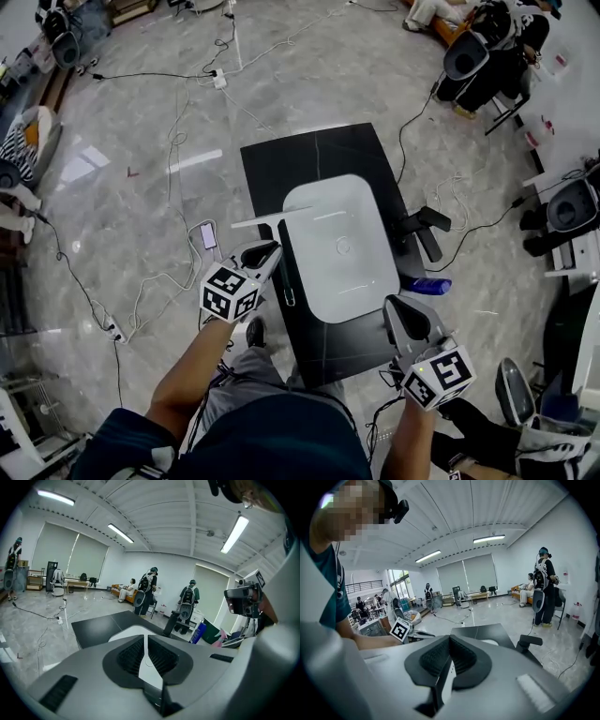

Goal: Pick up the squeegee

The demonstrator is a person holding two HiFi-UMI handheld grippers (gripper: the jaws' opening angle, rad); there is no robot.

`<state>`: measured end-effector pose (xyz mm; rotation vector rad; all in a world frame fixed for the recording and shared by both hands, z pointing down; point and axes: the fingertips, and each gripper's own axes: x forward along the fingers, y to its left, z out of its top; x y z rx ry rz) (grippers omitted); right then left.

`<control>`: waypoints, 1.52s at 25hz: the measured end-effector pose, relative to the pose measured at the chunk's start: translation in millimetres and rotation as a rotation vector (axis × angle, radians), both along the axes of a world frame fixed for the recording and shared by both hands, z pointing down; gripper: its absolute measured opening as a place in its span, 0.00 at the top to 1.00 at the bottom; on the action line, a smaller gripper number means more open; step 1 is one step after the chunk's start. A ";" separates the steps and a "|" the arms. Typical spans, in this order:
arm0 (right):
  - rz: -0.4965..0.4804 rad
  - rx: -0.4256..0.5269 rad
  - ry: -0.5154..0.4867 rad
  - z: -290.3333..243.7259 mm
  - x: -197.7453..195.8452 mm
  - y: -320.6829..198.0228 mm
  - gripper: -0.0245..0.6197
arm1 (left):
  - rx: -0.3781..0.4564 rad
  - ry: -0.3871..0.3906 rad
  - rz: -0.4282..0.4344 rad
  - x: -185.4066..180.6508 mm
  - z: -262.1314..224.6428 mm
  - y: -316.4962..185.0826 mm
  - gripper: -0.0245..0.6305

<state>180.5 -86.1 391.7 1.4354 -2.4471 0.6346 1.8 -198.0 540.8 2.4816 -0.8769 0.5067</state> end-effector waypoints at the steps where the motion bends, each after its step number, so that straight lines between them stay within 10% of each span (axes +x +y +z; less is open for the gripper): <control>1: -0.003 -0.006 0.000 3.6 0.2 -2.2 0.95 | -0.009 -0.005 -0.011 -0.2 8.1 -3.9 0.95; 20: -0.008 -0.084 -0.030 55.9 8.4 -4.1 0.95 | -0.142 -0.173 -0.172 0.4 125.4 -27.5 0.62; 38: 0.028 -0.141 -0.059 94.0 17.4 -9.8 0.95 | -0.134 -0.295 -0.215 3.2 176.2 -45.6 0.60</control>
